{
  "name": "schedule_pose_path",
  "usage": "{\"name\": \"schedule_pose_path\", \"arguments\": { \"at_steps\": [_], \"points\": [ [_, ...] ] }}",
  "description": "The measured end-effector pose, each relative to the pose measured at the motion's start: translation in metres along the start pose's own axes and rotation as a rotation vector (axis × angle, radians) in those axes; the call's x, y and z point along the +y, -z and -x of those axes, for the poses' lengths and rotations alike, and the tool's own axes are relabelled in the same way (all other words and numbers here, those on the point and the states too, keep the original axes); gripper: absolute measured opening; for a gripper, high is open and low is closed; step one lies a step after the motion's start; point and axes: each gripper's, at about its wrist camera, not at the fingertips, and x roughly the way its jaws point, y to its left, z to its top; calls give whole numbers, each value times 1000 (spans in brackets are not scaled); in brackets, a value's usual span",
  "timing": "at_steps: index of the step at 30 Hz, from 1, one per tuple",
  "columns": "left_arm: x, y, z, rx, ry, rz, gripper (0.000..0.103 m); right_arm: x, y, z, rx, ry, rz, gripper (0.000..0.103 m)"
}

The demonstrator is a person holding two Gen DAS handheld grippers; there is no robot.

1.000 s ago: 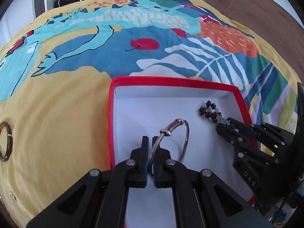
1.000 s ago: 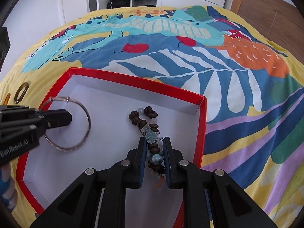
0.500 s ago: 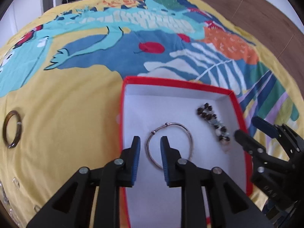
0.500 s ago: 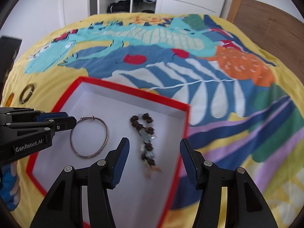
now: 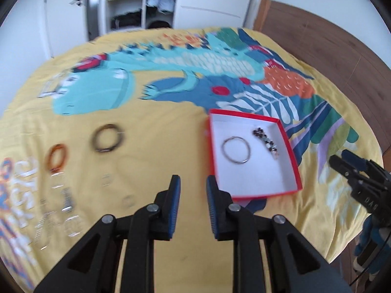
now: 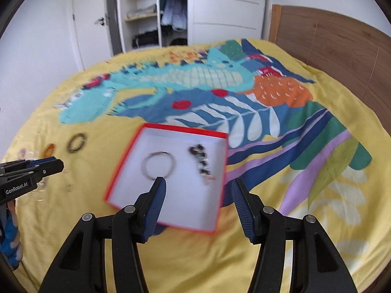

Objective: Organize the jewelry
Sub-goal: 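Withdraw both grippers from the box back toward the remaining jewelry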

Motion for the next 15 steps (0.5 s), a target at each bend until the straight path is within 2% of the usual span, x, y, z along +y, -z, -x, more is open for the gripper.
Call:
{"name": "schedule_pose_path", "arguments": {
  "at_steps": [8,15],
  "points": [
    [75,44,109,-78,-136,12,21,63,16,90,-103,-91,25,55],
    [140,80,206,-178,-252,92,21,101,30,149,-178,-148,34,55]
  ]
}}
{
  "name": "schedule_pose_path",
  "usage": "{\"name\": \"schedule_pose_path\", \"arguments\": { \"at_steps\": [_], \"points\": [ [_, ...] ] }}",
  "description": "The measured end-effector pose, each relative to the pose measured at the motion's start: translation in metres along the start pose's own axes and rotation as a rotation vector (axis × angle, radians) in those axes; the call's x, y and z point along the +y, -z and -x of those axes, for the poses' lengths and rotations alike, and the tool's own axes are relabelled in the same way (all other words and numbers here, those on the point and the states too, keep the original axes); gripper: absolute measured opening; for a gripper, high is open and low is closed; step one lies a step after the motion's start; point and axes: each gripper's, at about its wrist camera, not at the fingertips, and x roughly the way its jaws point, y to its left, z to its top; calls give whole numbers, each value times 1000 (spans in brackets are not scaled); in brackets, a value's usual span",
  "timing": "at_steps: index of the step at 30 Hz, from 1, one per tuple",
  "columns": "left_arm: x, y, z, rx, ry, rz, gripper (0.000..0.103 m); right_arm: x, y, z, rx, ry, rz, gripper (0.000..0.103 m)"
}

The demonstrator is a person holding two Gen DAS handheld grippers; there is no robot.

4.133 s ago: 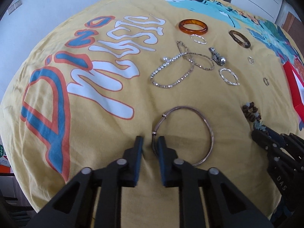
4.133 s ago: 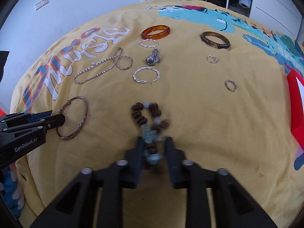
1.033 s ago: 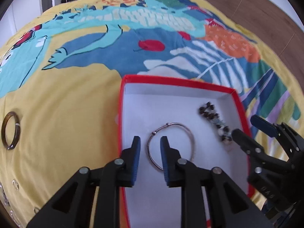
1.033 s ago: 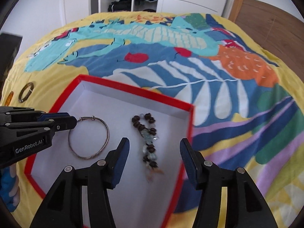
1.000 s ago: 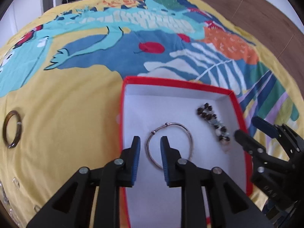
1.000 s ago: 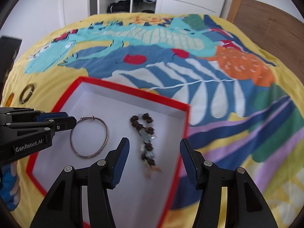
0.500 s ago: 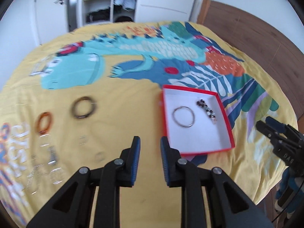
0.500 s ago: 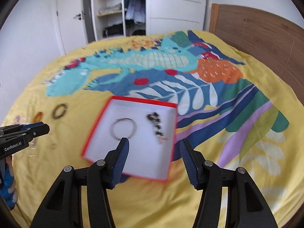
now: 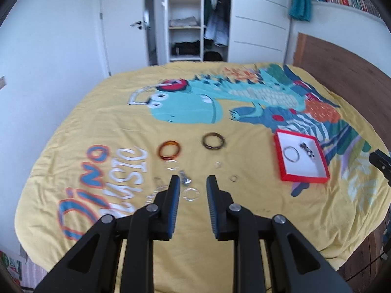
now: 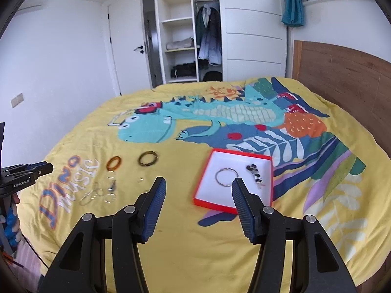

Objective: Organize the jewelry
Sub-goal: 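Withdraw both grippers from the box back toward the remaining jewelry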

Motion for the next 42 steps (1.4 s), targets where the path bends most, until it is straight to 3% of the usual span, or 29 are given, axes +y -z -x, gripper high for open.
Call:
{"name": "schedule_pose_path", "arguments": {
  "at_steps": [9,17,23,31,42],
  "points": [
    [62,17,90,-130,-69,93,22,41,3,62,-85,-41,10,55],
    [92,21,115,-164,-91,136,22,69,-7,88,-143,-56,55,56],
    [104,32,96,-131,-82,159,22,85,-7,70,-121,-62,70,56],
    [117,50,39,-40,-99,188,22,98,7,11,-28,-73,77,56],
    [106,67,-36,62,-77,204,22,90,32,-68,102,-84,61,56]
  ]
}}
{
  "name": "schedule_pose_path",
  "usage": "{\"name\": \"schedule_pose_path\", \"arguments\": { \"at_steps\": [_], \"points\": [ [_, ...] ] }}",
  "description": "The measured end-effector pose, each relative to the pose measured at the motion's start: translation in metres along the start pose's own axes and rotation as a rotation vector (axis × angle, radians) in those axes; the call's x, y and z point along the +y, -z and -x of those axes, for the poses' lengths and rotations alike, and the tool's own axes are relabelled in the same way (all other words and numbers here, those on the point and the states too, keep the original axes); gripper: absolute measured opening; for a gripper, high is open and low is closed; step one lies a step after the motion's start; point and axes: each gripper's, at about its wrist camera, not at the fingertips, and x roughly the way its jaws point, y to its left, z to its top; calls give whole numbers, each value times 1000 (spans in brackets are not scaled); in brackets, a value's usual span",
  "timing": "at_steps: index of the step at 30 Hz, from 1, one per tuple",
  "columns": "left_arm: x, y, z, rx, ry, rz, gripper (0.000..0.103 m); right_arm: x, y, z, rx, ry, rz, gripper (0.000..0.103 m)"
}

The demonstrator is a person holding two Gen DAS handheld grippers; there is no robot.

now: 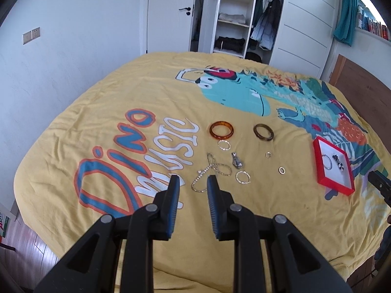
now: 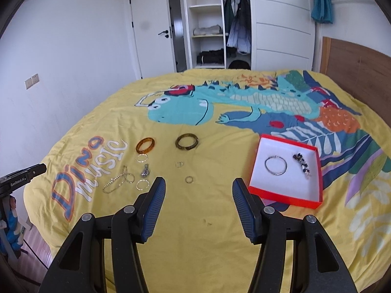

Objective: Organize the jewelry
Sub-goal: 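Withdraw both grippers from the box back toward the remaining jewelry, then grasp the twisted silver bangle with the left gripper while the right grasps a silver ring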

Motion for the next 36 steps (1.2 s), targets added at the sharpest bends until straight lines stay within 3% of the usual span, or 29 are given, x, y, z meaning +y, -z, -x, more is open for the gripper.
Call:
{"name": "schedule_pose_path", "arguments": {
  "at_steps": [16,30,33,36],
  "points": [
    [-63,27,-120,148,42,-68,22,-13,25,-127,154,-44,12,51],
    [-100,31,-214,281,173,-24,23,2,37,-229,245,-144,83,50],
    [-100,32,-221,285,176,-6,32,5,38,-243,253,-157,88,50],
    [-94,29,-223,282,188,41,32,6,38,-252,250,-169,83,51]
  ]
}}
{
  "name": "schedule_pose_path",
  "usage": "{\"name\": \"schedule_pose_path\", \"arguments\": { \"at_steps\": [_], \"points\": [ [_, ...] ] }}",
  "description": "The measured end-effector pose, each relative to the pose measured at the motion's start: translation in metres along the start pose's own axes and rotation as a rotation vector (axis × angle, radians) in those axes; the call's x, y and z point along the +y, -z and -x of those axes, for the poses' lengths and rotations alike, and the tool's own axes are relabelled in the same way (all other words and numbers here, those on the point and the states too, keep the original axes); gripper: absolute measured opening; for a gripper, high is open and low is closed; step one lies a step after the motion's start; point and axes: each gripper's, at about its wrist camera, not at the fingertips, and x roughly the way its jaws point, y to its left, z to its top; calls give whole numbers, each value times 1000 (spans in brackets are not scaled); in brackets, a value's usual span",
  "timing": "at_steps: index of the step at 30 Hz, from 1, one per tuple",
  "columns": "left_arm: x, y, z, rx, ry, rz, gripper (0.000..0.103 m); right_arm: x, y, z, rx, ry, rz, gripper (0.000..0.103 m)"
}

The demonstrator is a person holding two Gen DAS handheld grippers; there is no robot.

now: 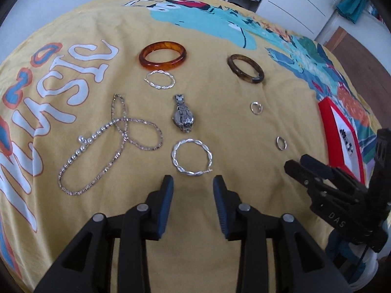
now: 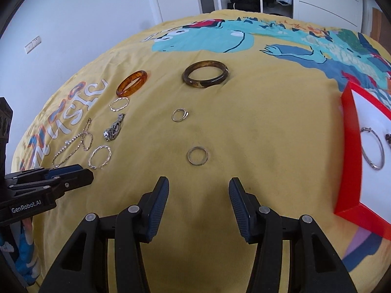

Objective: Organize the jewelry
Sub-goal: 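Grasp the twisted silver bangle with the left gripper while the right grasps a silver ring, then carry the twisted bangle and silver ring into the red box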

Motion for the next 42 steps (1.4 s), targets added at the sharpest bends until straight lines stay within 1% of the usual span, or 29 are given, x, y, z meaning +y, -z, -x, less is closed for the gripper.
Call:
{"name": "schedule_pose_path", "arguments": {
  "at_steps": [4,9,11,12,16,17,19,20,22,31,42],
  "points": [
    [10,-6,-5,1,-4,63,32,-2,-4,-8,-5,-12,-7,50],
    [18,-8,-17,14,-17,139,31,-3,-12,-20,-5,-17,2,45],
    [16,-9,-20,14,-37,143,31,-4,-15,-25,-1,-17,6,43],
    [15,-9,-21,14,-47,142,29,-5,-16,-27,0,-17,8,41],
    [11,-8,-25,4,-104,132,17,-4,-16,-34,3,-27,23,31],
    [10,-7,-25,2,-111,129,16,-3,-16,-36,4,-29,30,28],
    [6,-7,-26,-4,-136,105,10,-1,-15,-37,3,-39,43,22],
    [3,-6,-26,-7,-147,85,8,0,-15,-37,3,-39,50,20],
    [-1,-6,-25,-9,-155,63,5,1,-14,-37,3,-41,52,20],
    [-4,-2,-9,-7,-133,43,5,4,-9,-19,-5,-40,49,20],
    [-9,9,38,-40,-121,22,5,8,-4,38,-50,-26,26,20]
  ]
}}
